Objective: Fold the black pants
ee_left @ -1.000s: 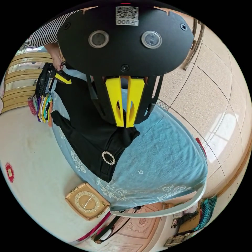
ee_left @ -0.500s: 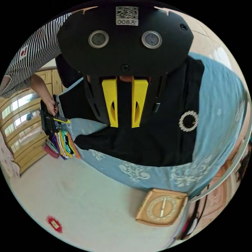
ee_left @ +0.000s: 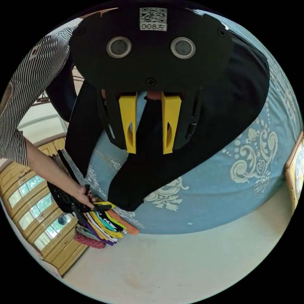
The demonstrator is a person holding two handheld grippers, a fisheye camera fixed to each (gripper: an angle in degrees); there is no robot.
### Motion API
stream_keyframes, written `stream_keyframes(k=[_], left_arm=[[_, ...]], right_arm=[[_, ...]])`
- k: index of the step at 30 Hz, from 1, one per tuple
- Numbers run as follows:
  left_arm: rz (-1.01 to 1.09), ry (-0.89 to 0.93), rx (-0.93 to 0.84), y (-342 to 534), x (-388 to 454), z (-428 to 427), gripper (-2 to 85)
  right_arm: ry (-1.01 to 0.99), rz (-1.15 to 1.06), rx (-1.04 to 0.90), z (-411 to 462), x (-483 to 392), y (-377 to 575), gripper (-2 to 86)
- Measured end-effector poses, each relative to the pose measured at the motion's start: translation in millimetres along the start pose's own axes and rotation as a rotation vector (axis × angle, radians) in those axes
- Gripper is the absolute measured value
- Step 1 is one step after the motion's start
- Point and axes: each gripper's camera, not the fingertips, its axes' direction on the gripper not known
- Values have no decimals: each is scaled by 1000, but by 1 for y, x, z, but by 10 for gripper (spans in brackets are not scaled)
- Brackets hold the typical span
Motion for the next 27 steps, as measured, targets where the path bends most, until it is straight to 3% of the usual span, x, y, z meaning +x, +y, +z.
stream_keyframes(k=[3,4,9,17,24,27], left_arm=[[51,-143,-119,-7,10,22,92],[57,-160,-84,-8,10,19,78],[-33,-39,-22,-28,-6,-7,20],[-75,79,233,-31,-20,-87,10],[-165,155,352,-45,-40,-112,2],[-122,166,317,-53,-35,-113,1]], right_arm=[[-56,66,-24,15,24,-16,57],[-53,86,-22,17,29,-19,52],[-82,57,-43,5,39,-26,18],[-226,-225,225,-172,-3,28,8],[-267,-235,230,-213,-27,11,7],[-266,-290,263,-224,-51,12,7]])
